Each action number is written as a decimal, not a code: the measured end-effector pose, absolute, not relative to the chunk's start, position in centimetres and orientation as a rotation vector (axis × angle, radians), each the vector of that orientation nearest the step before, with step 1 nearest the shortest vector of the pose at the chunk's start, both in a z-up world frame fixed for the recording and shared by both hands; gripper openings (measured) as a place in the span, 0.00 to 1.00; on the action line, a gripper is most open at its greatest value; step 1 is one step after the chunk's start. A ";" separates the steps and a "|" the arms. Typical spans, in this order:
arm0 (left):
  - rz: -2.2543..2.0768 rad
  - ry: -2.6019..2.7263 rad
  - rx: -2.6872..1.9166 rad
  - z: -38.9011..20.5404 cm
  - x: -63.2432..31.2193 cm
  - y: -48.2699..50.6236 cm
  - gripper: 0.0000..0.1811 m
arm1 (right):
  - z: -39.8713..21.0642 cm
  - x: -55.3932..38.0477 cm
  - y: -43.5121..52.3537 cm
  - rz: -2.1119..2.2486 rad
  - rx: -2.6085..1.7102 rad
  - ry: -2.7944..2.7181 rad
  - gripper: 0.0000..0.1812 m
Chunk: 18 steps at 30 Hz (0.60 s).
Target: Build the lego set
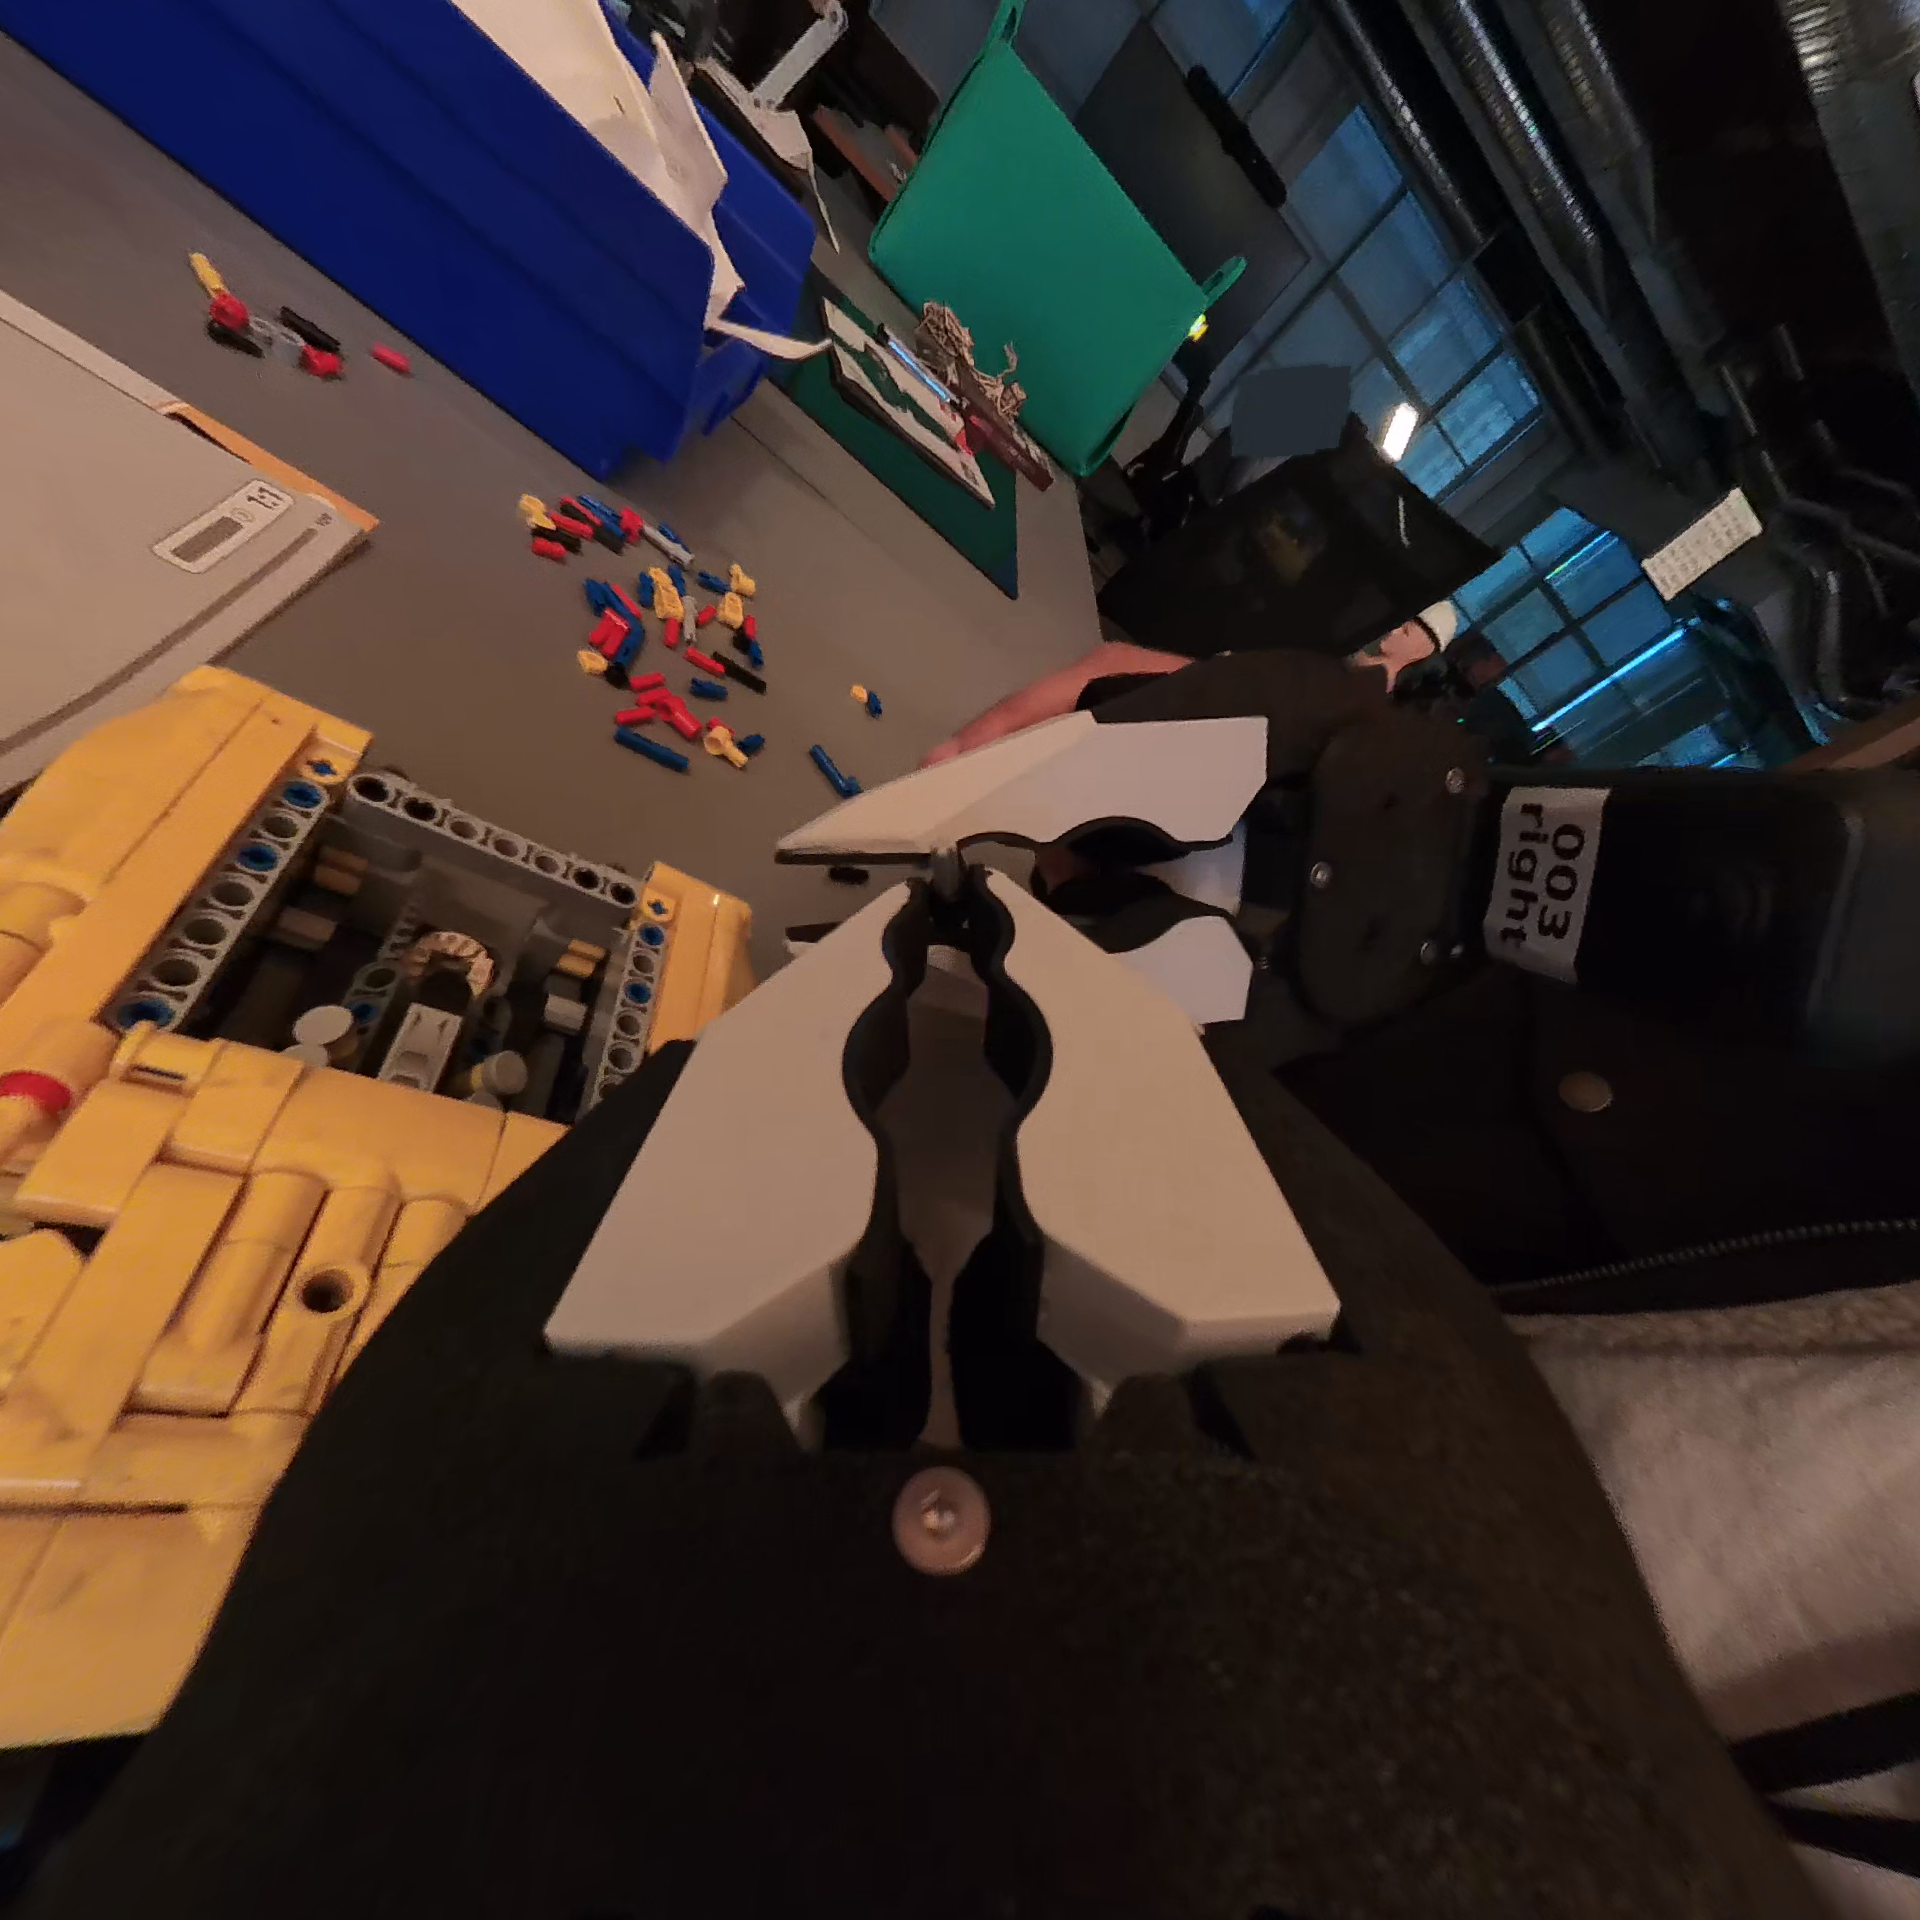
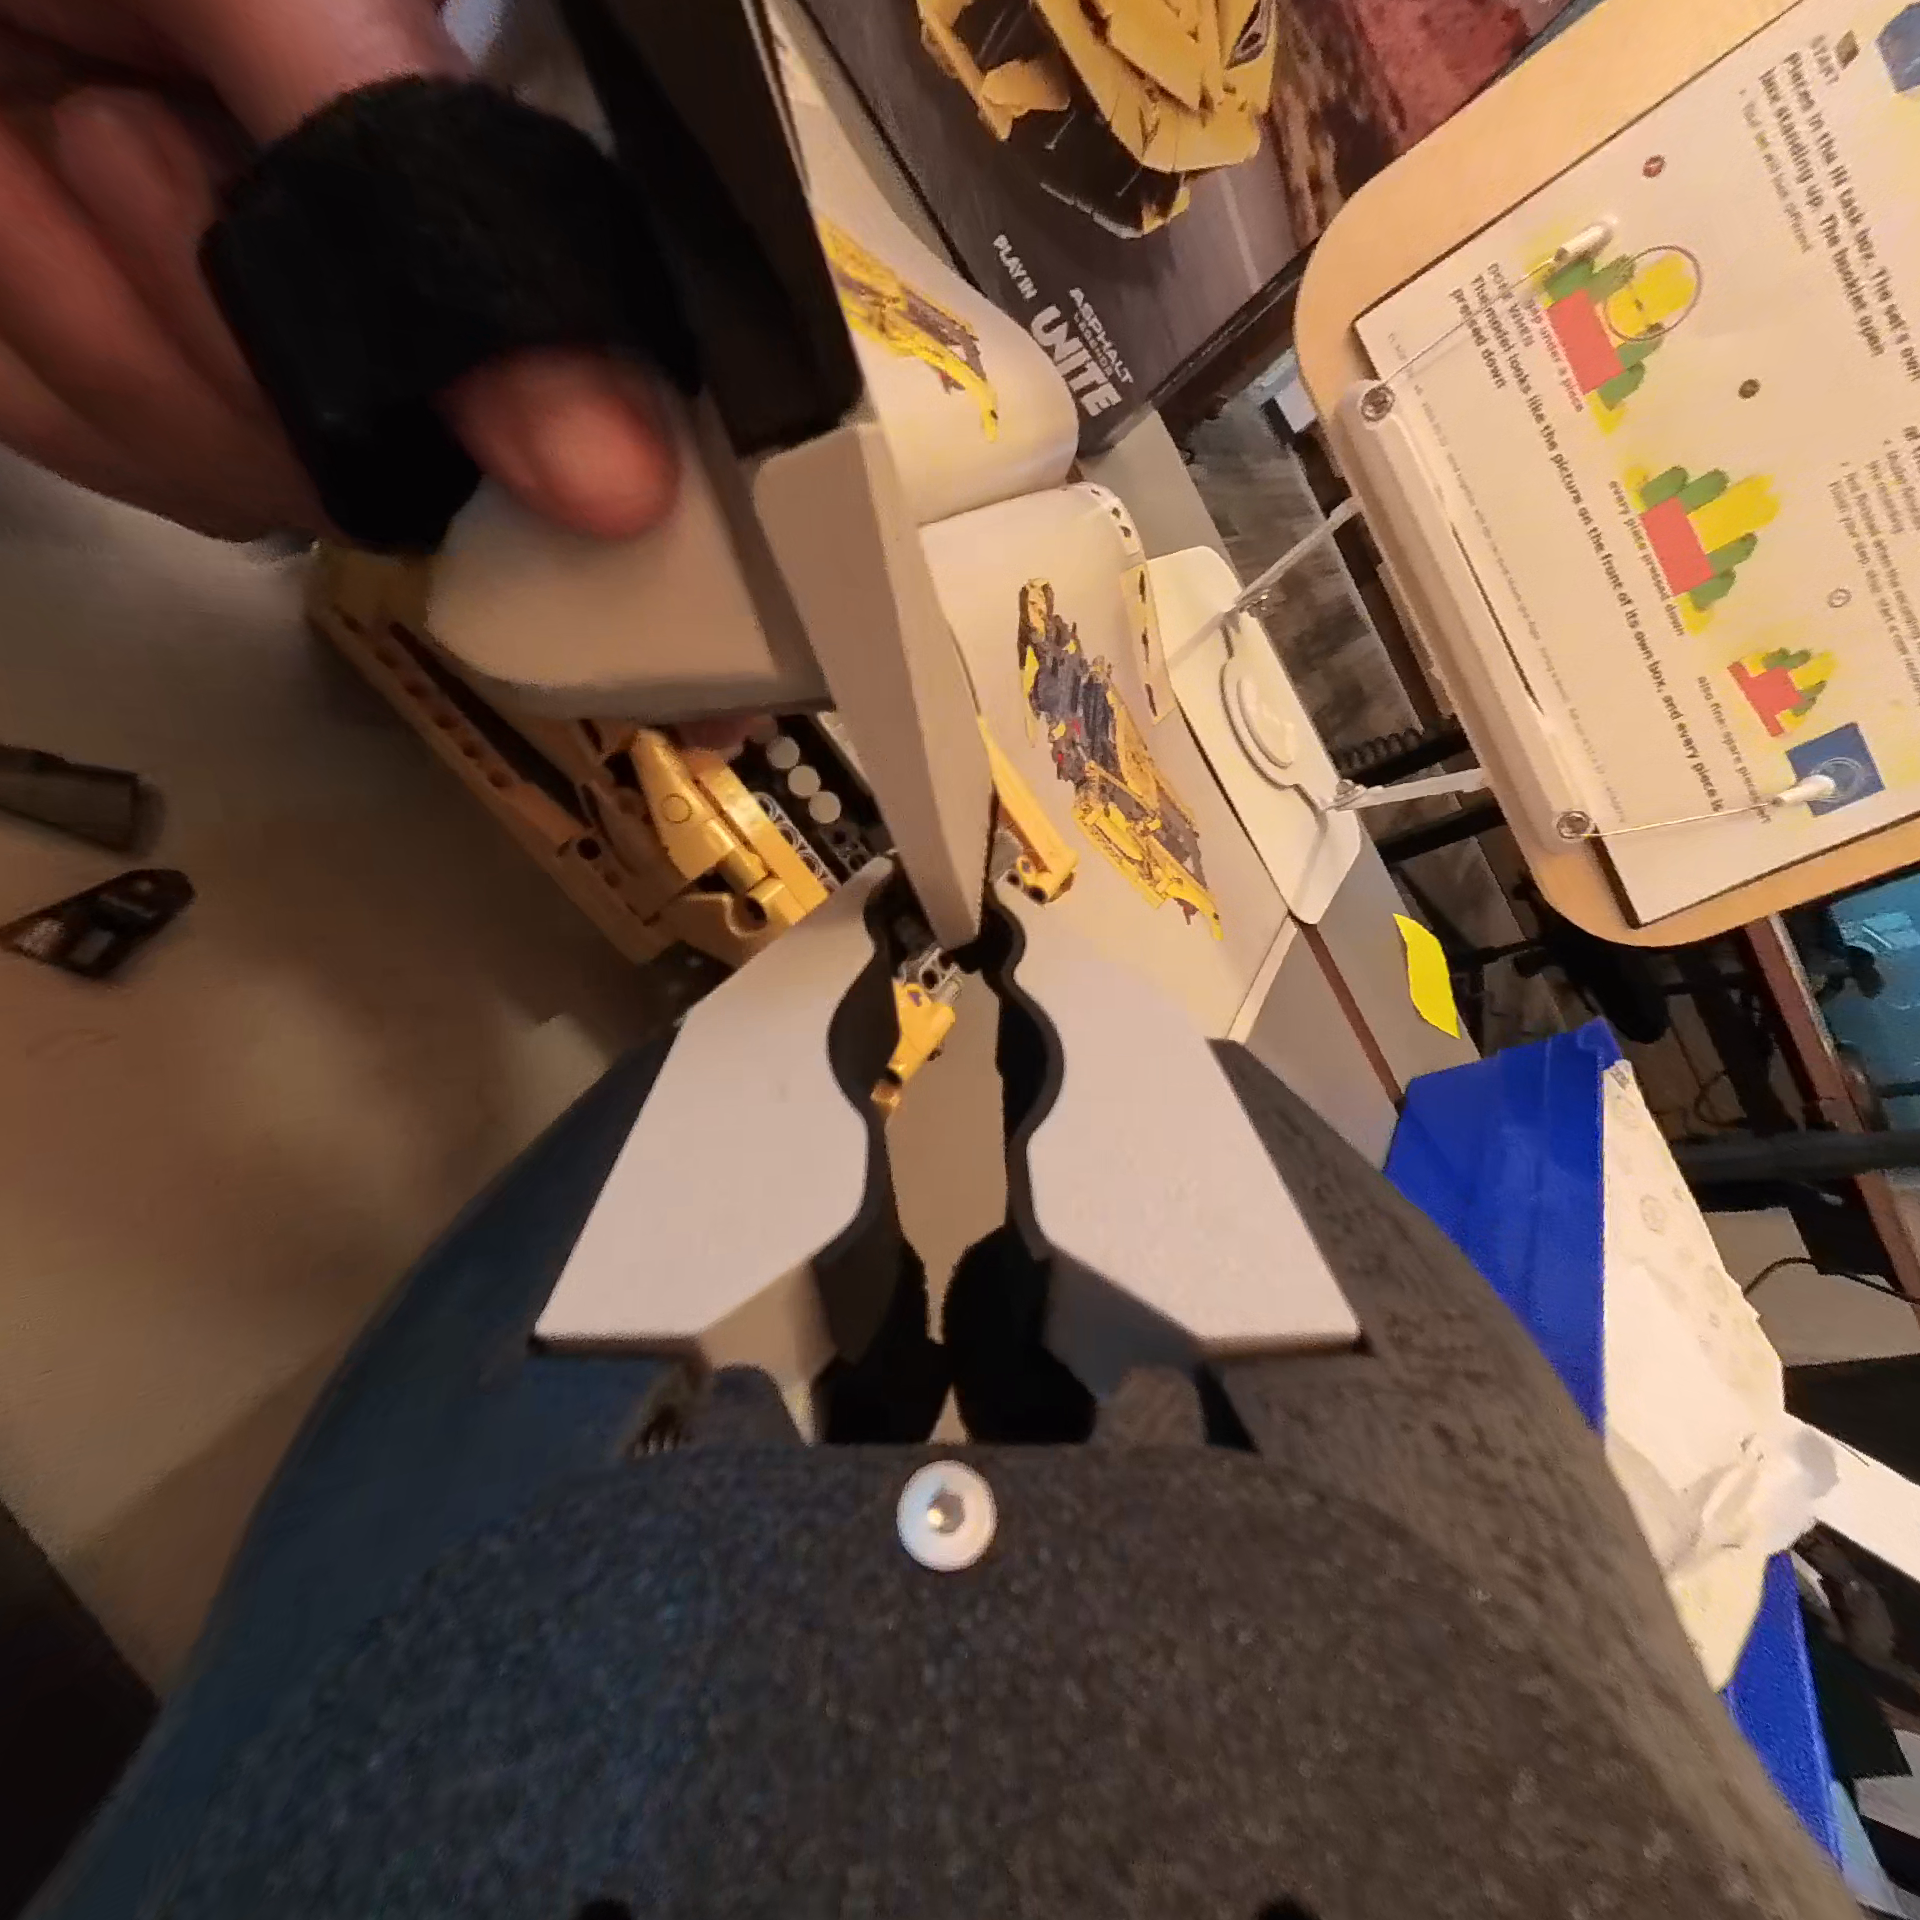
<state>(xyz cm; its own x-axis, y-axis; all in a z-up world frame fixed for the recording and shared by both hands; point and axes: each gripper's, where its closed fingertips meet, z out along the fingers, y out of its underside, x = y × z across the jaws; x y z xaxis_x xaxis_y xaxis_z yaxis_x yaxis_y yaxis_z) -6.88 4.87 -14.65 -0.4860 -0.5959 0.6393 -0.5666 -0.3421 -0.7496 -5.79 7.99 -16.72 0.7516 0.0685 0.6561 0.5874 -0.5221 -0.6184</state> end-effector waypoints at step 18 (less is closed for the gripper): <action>-2.380 1.913 -1.653 -13.2 -9.7 6.4 0.04 | -15.0 -9.1 7.2 -0.349 -1.906 -0.519 0.21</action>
<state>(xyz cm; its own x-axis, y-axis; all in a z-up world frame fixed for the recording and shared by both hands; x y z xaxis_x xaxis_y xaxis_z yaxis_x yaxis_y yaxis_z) -9.67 6.40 -13.21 -0.5051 -0.2881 0.8136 -0.7325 -0.3554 -0.5806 -9.06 7.19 -14.97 0.8619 0.1916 0.4694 0.5070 -0.3267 -0.7976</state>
